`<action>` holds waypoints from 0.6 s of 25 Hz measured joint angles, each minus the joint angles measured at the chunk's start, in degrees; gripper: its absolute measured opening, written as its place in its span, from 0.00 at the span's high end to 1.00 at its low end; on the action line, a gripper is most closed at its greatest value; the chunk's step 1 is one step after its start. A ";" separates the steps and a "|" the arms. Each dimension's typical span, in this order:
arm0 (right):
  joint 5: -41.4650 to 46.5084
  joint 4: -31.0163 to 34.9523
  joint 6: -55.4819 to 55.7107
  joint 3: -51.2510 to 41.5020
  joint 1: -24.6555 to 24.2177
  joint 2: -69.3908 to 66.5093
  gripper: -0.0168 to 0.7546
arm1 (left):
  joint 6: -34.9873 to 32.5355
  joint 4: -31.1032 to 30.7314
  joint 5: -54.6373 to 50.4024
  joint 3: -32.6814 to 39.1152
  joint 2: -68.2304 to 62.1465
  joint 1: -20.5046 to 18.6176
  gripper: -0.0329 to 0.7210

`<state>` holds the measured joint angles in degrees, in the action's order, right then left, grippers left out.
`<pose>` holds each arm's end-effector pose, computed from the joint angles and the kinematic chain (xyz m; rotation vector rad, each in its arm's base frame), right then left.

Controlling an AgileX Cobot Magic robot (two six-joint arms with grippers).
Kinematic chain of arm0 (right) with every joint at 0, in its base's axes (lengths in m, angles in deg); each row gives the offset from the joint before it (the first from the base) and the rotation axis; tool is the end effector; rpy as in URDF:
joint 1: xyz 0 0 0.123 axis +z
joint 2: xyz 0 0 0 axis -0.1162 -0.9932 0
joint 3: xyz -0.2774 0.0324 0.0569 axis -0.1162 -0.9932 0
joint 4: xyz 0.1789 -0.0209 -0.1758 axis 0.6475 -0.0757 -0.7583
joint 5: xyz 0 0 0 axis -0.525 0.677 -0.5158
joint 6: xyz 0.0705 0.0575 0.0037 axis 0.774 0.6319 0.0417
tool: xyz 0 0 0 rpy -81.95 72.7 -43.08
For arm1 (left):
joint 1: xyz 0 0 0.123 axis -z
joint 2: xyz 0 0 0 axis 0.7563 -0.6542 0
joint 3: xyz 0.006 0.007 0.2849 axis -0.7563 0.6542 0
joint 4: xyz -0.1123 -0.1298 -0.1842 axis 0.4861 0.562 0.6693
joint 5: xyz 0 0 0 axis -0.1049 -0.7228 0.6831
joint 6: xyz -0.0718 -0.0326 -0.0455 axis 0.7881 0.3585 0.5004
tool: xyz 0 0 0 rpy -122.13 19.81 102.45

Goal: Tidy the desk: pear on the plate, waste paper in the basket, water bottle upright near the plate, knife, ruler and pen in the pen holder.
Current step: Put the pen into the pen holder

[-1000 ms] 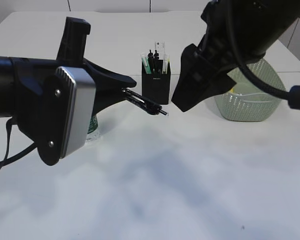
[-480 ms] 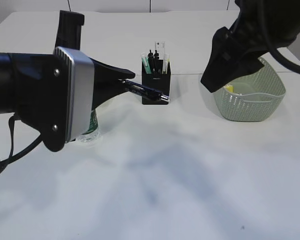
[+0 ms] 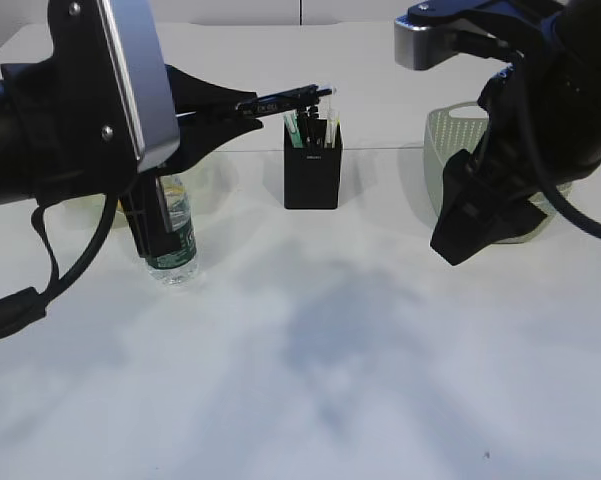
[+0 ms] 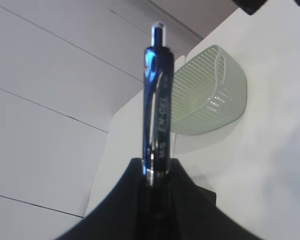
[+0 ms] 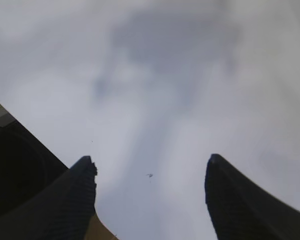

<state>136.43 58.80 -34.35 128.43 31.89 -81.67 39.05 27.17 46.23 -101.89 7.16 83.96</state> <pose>0.2604 0.1334 0.3314 -1.0816 2.6487 0.1778 0.2254 -0.1844 0.2881 1.4011 1.0546 0.0885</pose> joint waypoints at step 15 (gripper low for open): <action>0.00 -0.48 0.73 -0.61 -0.36 0.00 0.32 | 26.17 8.61 1.21 0.00 0.00 0.00 0.88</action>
<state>136.43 58.33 -33.63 127.82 31.53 -81.67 65.22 35.77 47.44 -101.89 7.16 83.96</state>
